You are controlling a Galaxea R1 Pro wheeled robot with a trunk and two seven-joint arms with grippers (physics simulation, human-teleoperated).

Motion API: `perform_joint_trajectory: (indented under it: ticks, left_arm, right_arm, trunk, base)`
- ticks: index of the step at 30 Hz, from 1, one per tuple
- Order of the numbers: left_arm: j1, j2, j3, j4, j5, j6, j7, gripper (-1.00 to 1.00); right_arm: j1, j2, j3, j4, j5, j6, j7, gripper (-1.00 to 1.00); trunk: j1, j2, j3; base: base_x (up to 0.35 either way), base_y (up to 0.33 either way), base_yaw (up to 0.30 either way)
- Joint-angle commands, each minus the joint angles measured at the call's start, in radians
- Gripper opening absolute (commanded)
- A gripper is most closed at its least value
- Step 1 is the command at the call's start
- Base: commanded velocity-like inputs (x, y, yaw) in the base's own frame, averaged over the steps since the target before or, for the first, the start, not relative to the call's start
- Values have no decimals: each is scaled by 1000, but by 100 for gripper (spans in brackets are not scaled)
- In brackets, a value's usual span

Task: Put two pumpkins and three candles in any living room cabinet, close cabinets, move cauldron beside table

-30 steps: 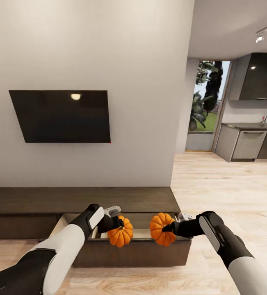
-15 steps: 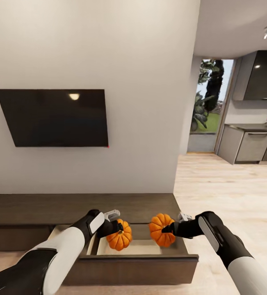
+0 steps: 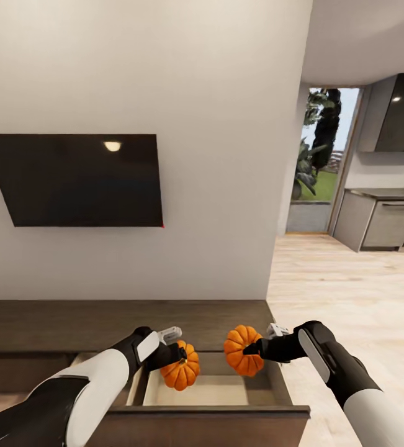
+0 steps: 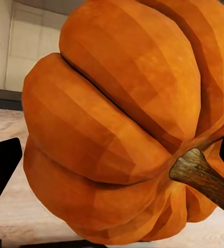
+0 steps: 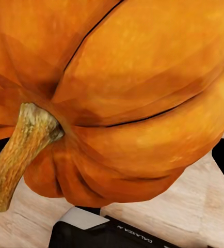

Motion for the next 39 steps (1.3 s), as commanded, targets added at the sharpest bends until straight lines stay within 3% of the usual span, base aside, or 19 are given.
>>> perform_joint_trajectory:
  ticks: [1, 13, 19, 39]
  left_arm:
    - [0, -1, 1, -1, 9, 4, 8, -100]
    - [0, -10, 1, 18, 8, -7, 6, -100]
    - [0, -10, 1, 21, 7, -42, -3, -100]
    - [0, -20, 1, 25, 6, -39, -10, -100]
  right_arm:
    - [-1, -1, 2, -1, 6, 2, 6, -100]
    - [0, -1, -4, 6, 6, 2, 5, -100]
    - [-1, -1, -7, 129, 0, 2, 7, -100]
    - [-1, -1, -4, 133, 1, 2, 6, -100]
  trunk:
    - [0, -1, -2]
    - [0, -1, -6]
    - [0, -1, -14]
    - [0, -1, -28]
  base:
    - [15, 0, 164]
    - [90, -50, 90]
    - [52, 28, -37]
    - [56, 30, -2]
